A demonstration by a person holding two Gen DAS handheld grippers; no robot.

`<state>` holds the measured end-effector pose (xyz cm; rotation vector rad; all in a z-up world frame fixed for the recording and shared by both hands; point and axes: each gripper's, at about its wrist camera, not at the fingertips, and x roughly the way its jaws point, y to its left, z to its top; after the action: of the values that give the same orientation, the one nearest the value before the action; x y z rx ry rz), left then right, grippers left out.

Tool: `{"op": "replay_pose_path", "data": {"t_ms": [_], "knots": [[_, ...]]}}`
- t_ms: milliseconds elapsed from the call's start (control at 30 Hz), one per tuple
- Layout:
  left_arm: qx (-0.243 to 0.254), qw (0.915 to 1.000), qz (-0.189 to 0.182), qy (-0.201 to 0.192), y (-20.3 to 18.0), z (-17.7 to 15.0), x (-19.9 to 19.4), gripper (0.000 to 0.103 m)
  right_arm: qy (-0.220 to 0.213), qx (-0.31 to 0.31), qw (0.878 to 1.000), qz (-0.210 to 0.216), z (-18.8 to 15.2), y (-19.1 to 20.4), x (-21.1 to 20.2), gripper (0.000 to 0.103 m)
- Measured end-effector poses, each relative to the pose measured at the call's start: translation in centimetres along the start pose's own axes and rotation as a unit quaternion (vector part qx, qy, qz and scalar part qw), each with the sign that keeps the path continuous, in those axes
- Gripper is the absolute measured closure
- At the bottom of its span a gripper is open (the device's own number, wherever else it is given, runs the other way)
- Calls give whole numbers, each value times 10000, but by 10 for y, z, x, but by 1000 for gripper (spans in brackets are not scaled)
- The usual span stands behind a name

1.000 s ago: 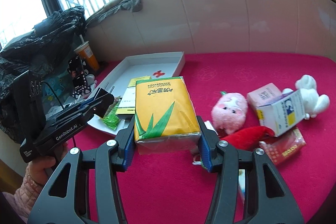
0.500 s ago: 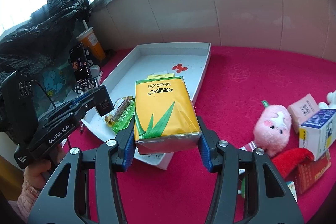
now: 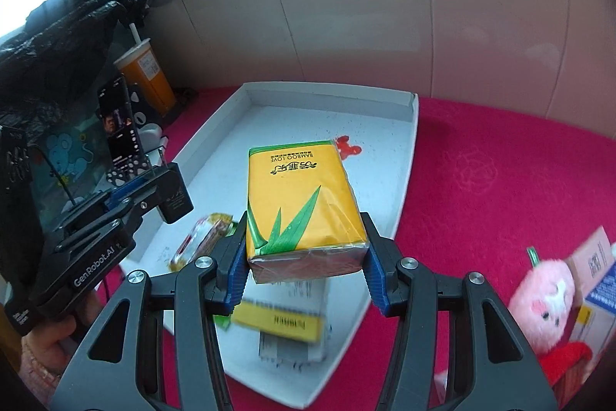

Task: Organize objects
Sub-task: 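Lower both items into the tray and open both grippers, then move both grippers back to the pile of items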

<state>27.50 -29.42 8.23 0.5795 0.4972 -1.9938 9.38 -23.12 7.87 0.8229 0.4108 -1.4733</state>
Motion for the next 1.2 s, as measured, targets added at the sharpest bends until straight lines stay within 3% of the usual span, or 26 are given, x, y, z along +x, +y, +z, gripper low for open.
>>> {"op": "replay_pose_path", "data": {"t_ms": [233, 300, 333, 400, 467, 500, 667, 867, 1033, 1133, 1200], "knots": [[120, 9991, 384, 90, -4, 18, 21, 81, -220, -14, 9995, -243, 27, 10, 28, 49], [92, 9988, 470, 45, -5, 21, 20, 51, -314, 44, 9990, -312, 34, 9, 29, 43], [49, 9983, 572, -9, -4, 22, 18, 45, -343, 93, 9988, -331, 37, 8, 28, 33], [-47, 9979, 640, -81, 2, 24, 14, 14, -427, 245, 9980, -403, 38, 4, 21, 30], [-254, 9986, 455, -66, 12, 25, 10, 0, -457, 361, 9980, -260, 36, -2, 13, 27], [-377, 9987, 341, -68, 16, 26, 7, 0, -468, 378, 9979, -254, 33, -3, 8, 21], [-878, 9957, -257, -125, 32, 29, -11, 0, -709, 217, 9970, -203, 15, 1, -21, 21], [-998, 9918, -759, -261, 30, 28, -36, 0, -842, 194, 9963, 6, -11, 3, -52, 20], [-1140, 9789, -1635, -456, 19, 20, -68, 0, -984, 273, 9948, -10, -37, -8, -81, 20], [-1276, 9734, -1781, -672, 5, 11, -86, 0, -1071, 353, 9936, -96, -51, -20, -97, 20], [-1233, 9750, -1633, -862, -10, 1, -95, 0, -1197, 442, 9915, -233, -61, -30, -108, 20]]}}
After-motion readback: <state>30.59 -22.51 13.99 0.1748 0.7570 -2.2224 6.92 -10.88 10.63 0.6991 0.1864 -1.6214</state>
